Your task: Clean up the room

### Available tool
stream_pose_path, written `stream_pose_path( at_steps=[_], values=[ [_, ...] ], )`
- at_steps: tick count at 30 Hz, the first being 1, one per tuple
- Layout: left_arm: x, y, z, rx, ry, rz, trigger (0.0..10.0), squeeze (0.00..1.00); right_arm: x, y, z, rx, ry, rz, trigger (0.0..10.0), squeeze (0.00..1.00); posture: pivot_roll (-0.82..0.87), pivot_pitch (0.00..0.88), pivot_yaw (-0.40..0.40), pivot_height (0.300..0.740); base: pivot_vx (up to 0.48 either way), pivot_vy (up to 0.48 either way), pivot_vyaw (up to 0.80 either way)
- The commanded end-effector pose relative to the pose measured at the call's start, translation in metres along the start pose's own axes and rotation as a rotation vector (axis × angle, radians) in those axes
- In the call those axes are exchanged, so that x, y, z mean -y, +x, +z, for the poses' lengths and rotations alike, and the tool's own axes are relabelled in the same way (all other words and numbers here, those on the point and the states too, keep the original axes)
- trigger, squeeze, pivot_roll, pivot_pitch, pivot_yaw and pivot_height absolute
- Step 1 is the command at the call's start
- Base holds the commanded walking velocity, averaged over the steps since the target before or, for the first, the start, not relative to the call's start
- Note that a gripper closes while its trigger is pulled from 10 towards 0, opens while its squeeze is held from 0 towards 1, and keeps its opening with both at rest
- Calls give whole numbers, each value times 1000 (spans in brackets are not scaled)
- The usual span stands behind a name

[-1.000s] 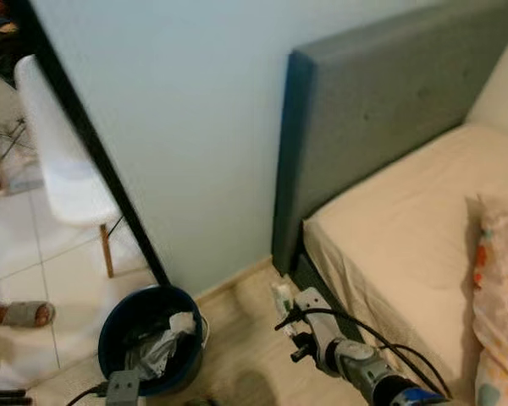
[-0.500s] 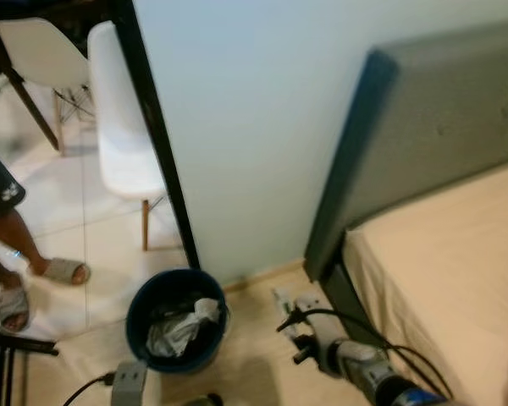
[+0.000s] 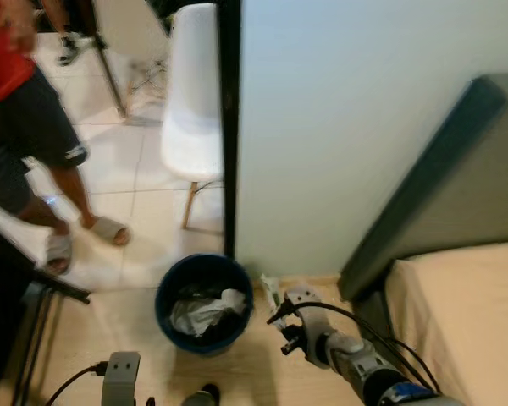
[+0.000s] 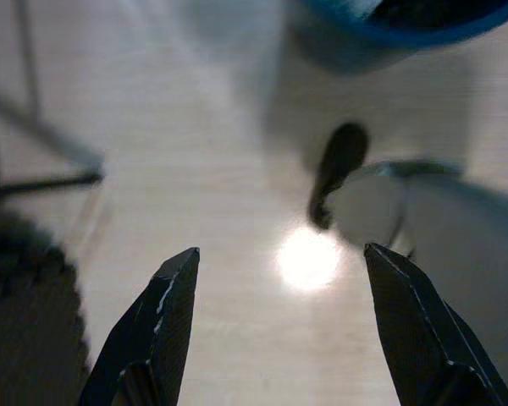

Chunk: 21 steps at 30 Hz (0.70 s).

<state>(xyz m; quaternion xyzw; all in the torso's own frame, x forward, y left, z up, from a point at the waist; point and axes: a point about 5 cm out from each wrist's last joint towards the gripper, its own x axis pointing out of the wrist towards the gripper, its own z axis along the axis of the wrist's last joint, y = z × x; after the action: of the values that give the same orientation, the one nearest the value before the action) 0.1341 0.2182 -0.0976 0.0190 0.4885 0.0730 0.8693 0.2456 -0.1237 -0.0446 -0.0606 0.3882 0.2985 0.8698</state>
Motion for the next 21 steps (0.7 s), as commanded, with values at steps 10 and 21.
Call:
stream_pose_path(
  at_steps=[10, 21],
  values=[
    [1, 0, -4, -17, 0, -3, 10000, 0, -3, 1, 0, -15, -26, 26, 10000, 0, 17, 1, 20, 740, 0, 0, 798],
    [3, 0, -2, -11, -3, -5, 10000, 0, -4, 5, 17, 24, -64, 9, 10000, 0, 15, 0, 16, 740, 0, 0, 795]
  ],
)
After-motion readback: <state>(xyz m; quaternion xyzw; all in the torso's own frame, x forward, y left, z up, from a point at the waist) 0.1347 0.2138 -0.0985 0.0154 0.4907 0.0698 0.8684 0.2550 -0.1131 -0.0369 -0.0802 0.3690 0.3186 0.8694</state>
